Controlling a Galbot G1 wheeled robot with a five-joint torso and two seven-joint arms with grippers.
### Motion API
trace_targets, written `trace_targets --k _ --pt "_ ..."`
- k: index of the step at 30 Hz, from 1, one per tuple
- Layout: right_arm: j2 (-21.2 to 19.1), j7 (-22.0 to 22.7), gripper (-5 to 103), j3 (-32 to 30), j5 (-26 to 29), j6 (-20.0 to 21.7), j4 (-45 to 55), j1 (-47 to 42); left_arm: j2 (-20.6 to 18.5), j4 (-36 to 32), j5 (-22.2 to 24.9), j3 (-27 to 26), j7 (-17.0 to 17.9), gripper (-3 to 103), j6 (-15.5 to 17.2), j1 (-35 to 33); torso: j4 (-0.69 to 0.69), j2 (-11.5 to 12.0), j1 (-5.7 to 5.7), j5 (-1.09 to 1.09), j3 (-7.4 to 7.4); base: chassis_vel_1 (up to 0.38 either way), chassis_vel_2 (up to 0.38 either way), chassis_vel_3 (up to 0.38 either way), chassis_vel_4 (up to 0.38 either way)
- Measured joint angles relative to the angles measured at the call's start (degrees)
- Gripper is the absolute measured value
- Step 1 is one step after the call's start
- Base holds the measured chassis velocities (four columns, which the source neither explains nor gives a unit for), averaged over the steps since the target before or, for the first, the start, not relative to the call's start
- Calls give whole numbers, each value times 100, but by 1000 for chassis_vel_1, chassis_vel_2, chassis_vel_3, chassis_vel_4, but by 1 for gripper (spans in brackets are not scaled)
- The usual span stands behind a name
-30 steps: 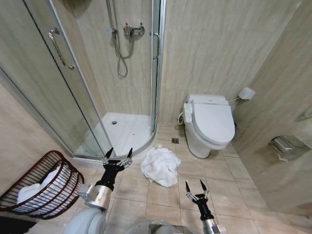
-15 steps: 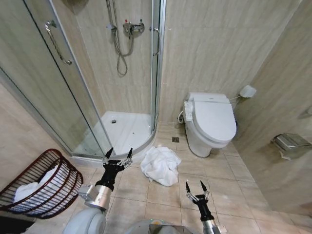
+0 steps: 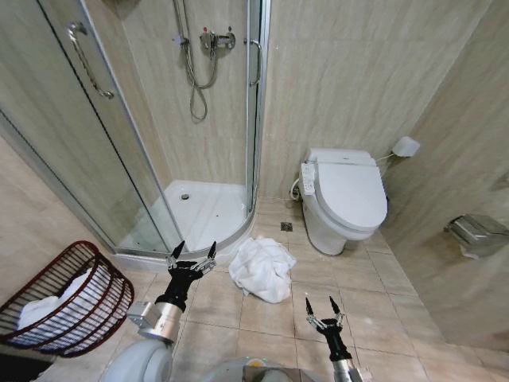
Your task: Discard the used towel into the hamper.
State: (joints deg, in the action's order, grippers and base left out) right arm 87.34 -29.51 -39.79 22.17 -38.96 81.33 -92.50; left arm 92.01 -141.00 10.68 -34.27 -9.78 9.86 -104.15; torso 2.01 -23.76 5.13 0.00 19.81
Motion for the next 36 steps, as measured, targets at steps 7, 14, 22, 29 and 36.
trace_targets --k 7,14,22,29,36 --pt "-8 0 100 -13 -40 -90 -150 128 0 0 0 0 0 100 0 0 0 180 -72 0 -103 -67 59 68 -68" --pt "-1 200 100 -45 -237 -31 -185 202 0 0 0 0 0 100 0 0 -1 316 -130 -1 -183 -25 26 23 -21" --pt "-26 236 100 -53 -253 -8 -206 253 0 0 0 0 0 100 0 0 0 483 -191 0 -289 0 0 0 0" --pt "-87 215 100 -91 -205 80 -166 298 0 0 0 0 0 100 0 0 -1 661 -254 0 -401 0 0 0 0" --pt "-218 215 100 -124 -272 324 -79 592 0 0 0 0 0 100 0 0 0 811 -309 0 -497 0 0 0 0"
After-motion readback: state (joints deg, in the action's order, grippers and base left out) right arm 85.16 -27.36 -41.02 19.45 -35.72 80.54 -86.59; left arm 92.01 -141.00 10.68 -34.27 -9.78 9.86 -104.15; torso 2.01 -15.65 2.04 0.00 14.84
